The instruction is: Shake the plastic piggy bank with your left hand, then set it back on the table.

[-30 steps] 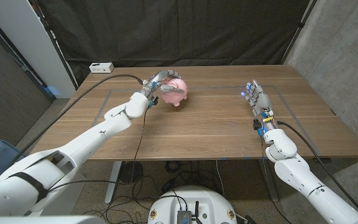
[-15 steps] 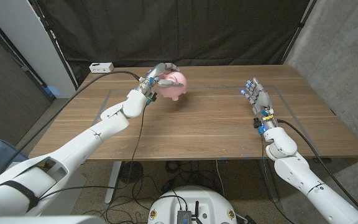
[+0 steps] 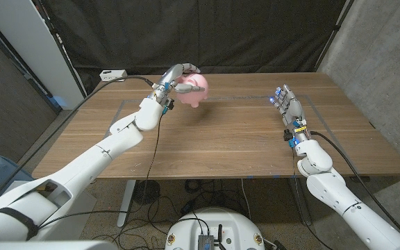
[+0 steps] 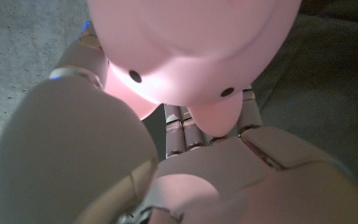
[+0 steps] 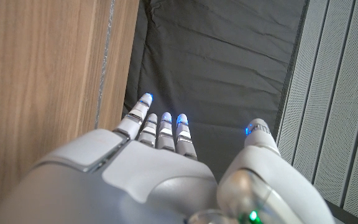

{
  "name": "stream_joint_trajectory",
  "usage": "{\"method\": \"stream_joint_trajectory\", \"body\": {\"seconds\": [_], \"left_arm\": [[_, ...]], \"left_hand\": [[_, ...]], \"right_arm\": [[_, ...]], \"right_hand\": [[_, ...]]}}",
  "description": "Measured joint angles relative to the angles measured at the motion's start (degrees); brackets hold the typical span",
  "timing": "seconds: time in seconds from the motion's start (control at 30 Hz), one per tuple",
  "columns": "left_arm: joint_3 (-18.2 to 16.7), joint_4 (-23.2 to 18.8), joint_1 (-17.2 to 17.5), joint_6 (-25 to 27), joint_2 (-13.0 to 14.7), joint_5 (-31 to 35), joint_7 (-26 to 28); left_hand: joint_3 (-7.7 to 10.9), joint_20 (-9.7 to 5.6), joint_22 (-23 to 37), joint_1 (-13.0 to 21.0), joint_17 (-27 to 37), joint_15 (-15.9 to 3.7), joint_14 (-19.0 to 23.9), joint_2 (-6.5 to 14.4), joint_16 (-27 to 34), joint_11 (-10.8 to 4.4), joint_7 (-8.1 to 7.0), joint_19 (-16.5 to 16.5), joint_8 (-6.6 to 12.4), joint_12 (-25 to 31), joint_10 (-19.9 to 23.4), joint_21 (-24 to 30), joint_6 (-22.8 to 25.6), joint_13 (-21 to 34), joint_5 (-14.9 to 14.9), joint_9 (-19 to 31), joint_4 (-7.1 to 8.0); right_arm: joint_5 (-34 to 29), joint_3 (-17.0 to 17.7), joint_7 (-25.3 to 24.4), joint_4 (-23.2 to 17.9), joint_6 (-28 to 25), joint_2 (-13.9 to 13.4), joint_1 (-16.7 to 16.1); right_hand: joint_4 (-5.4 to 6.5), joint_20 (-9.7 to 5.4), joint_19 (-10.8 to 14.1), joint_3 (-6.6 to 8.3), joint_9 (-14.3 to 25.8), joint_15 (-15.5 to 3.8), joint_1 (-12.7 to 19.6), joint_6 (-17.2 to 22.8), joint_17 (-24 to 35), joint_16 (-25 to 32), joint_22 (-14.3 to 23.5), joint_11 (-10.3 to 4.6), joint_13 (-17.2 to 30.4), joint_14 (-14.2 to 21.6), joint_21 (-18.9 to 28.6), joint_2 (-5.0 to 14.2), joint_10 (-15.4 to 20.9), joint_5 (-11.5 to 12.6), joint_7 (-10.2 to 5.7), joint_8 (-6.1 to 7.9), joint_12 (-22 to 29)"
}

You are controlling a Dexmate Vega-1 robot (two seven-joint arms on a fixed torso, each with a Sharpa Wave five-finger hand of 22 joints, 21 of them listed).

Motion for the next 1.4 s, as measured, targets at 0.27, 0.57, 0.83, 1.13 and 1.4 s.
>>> {"method": "stream_joint_trajectory", "body": {"seconds": [0.27, 0.57, 0.83, 1.13, 1.4], "left_arm": [[-2.61, -2.89, 2.87, 0.05, 0.45, -0.62, 2.15], [-9.39, -8.15, 8.96, -2.51, 1.89, -4.67, 6.28], [-18.05, -12.56, 16.36, -6.16, 1.84, -7.97, 10.78], [-28.32, -13.76, 24.25, -17.09, -2.28, -15.02, 14.99], [-35.00, -11.08, 28.84, -27.06, -8.45, -24.42, 14.52]], "left_hand": [[0.13, -0.01, -0.01, -0.03, 0.04, -0.22, 0.22, 0.03, -0.03, 0.00, -0.32, 0.01, 0.00, 0.00, -0.01, -0.03, 0.32, 0.41, 0.00, 0.00, 0.13], [0.37, -0.40, -0.02, -0.25, 0.01, 0.22, -0.22, 1.61, -0.44, -0.22, -0.32, -0.21, 0.00, -0.28, 0.21, -0.17, 0.31, 0.76, 0.19, 0.00, 0.40], [0.37, -0.40, 0.00, -0.48, -0.02, 0.01, 0.00, 1.84, -0.70, -0.22, -0.52, -0.20, 0.00, -0.54, 0.20, -0.17, 0.51, 1.03, 0.23, -0.17, 0.40], [0.36, -0.71, -0.19, -0.39, -0.04, -0.30, 0.31, 2.35, -0.88, -0.44, -0.52, -0.51, -0.44, -0.55, -0.02, -0.26, 0.51, 1.28, 0.23, -0.17, 0.40], [0.35, -0.82, -0.29, -0.65, -0.05, -0.50, 0.10, 2.61, -0.89, -0.65, -0.74, -0.62, -0.44, -0.94, -0.23, -0.27, 0.28, 1.30, 0.23, -0.43, 0.40]], "right_arm": [[0.27, 0.03, 0.64, 0.73, 0.19, 0.15, 0.54], [0.83, -0.44, 2.15, 2.27, 0.28, 0.50, 1.80], [1.37, -1.05, 3.54, 3.65, 0.29, 0.87, 2.95], [1.58, -1.87, 4.41, 4.49, -0.43, 1.04, 4.13], [1.55, -2.33, 4.24, 3.92, -1.76, 0.62, 4.29]], "right_hand": [[0.00, -0.01, 0.42, 0.00, 0.00, 0.00, 0.00, 0.00, 0.00, 0.00, 0.00, 0.00, 0.00, 0.00, 0.00, 0.00, 0.00, 0.00, 0.00, 0.00, 0.00], [0.00, -0.01, 0.42, 0.00, -0.01, 0.00, 0.00, 0.00, -0.01, 0.00, 0.00, 0.00, -0.01, -0.01, 0.00, 0.00, 0.00, 0.00, 0.00, 0.00, 0.00], [0.00, -0.01, 0.42, 0.00, -0.01, -0.01, 0.00, 0.21, -0.01, 0.00, 0.00, 0.00, -0.01, -0.01, 0.00, 0.00, 0.00, 0.00, 0.21, 0.00, 0.00], [0.00, -0.01, 0.41, 0.00, -0.01, -0.01, 0.00, 0.21, -0.01, 0.00, 0.00, 0.00, -0.01, -0.01, 0.00, 0.00, 0.00, 0.00, 0.21, 0.00, 0.00], [0.00, -0.01, 0.41, 0.00, -0.02, -0.01, 0.00, 0.21, -0.01, 0.00, 0.00, 0.00, -0.01, -0.01, 0.00, 0.00, 0.00, 0.00, 0.20, 0.00, 0.00]]}}
